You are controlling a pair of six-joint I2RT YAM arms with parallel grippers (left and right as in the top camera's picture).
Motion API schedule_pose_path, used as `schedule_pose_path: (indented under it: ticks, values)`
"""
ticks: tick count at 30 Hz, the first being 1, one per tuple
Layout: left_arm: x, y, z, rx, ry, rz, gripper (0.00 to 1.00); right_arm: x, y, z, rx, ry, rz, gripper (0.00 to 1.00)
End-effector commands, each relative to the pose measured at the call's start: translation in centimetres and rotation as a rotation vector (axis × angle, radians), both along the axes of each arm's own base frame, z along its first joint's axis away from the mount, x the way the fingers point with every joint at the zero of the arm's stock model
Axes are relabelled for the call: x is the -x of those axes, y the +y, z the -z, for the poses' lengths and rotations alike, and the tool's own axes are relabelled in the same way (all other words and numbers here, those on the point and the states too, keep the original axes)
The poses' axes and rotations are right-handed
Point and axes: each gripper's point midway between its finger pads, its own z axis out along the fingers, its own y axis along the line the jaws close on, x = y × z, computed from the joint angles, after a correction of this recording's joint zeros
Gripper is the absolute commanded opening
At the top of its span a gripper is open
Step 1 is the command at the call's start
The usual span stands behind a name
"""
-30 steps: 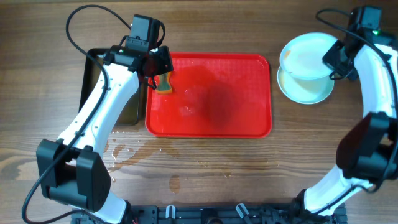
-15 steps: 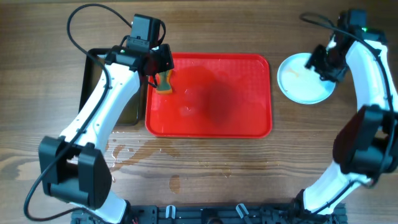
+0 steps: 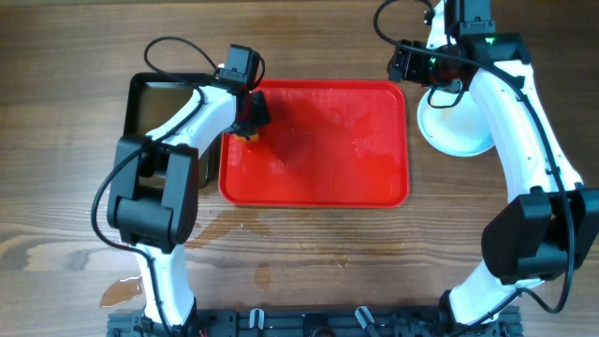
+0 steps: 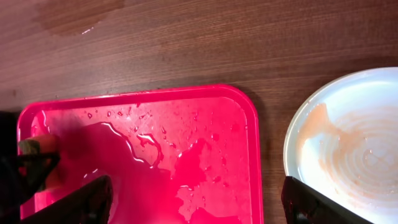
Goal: Clean dirty plates on tray and stack at the side
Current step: 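Lower the sponge into the black tray and open the left gripper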
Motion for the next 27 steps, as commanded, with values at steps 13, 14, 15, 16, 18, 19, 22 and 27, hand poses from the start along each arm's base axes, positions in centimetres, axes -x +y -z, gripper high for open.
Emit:
schedule_pose_path:
  ticks: [13,14,15,16,18,19,22,27]
  values:
    - [-0.2,3.7,-10.5,-0.121,-0.175,-0.016,0.04,0.1,0.0,0.4,0.011,0.012,-0.020,0.88]
    - [-0.1,5.2,-11.4,-0.169,-0.189,-0.049,0.04,0.1,0.0,0.4,0.011,0.013,-0.020,0.88]
    - [0.1,7.3,-12.1,-0.238,-0.196,-0.094,0.04,0.1,0.0,0.4,0.011,0.012,-0.020,0.88]
    - [0.4,9.0,-12.1,-0.281,-0.184,-0.127,0.04,0.1,0.0,0.4,0.011,0.012,-0.020,0.88]
    - [0.8,11.2,-10.6,-0.307,-0.132,-0.149,0.04,0.1,0.0,0.5,0.011,0.013,-0.020,0.88]
    - [1.1,12.3,-9.7,-0.312,-0.107,-0.169,0.04,0.1,0.0,0.5,0.011,0.015,-0.020,0.88]
    - [2.0,14.4,-6.2,-0.296,-0.033,-0.210,0.04,0.5,-0.1,1.2,0.012,0.031,-0.020,0.88]
    - [2.3,15.4,-0.4,-0.234,0.042,-0.238,0.23,0.8,-0.1,2.0,0.014,0.048,-0.021,0.88]
